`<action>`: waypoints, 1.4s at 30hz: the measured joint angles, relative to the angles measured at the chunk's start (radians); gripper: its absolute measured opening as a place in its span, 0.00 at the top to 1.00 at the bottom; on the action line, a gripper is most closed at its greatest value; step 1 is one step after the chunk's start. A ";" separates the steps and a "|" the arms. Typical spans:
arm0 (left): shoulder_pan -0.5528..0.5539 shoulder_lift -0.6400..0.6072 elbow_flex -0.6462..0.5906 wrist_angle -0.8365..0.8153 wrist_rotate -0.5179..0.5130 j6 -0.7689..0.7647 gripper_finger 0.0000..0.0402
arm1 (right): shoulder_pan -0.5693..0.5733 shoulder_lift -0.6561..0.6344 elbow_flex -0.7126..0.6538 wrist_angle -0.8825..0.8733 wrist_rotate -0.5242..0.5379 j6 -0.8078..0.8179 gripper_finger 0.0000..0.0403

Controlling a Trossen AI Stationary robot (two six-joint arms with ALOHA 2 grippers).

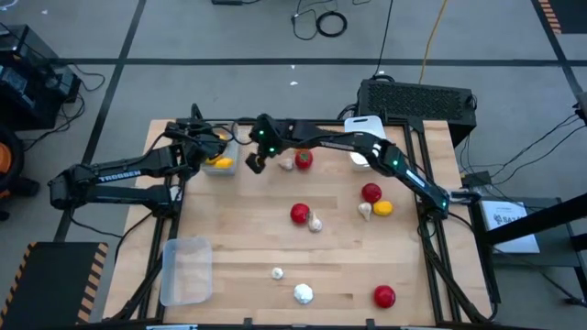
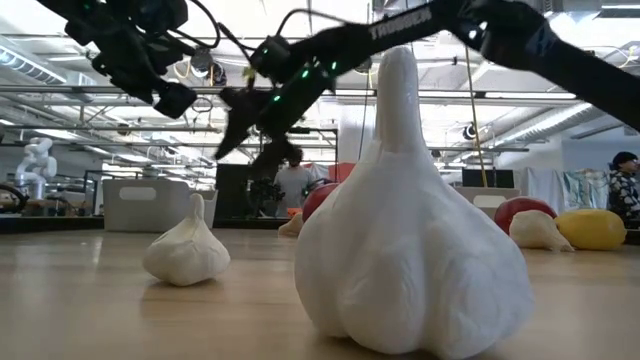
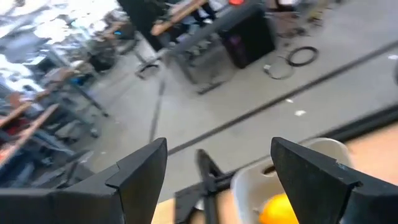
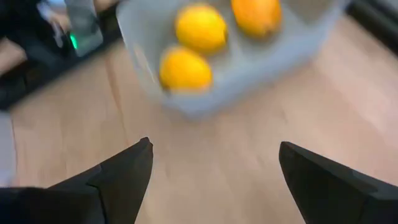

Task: Sort produce into baskets
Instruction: Put the yellow lemon into the gray bin

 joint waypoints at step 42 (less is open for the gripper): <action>-0.493 -0.179 0.000 -0.034 0.568 -0.086 0.27 | 0.413 -0.719 -0.851 -0.901 0.317 0.791 0.17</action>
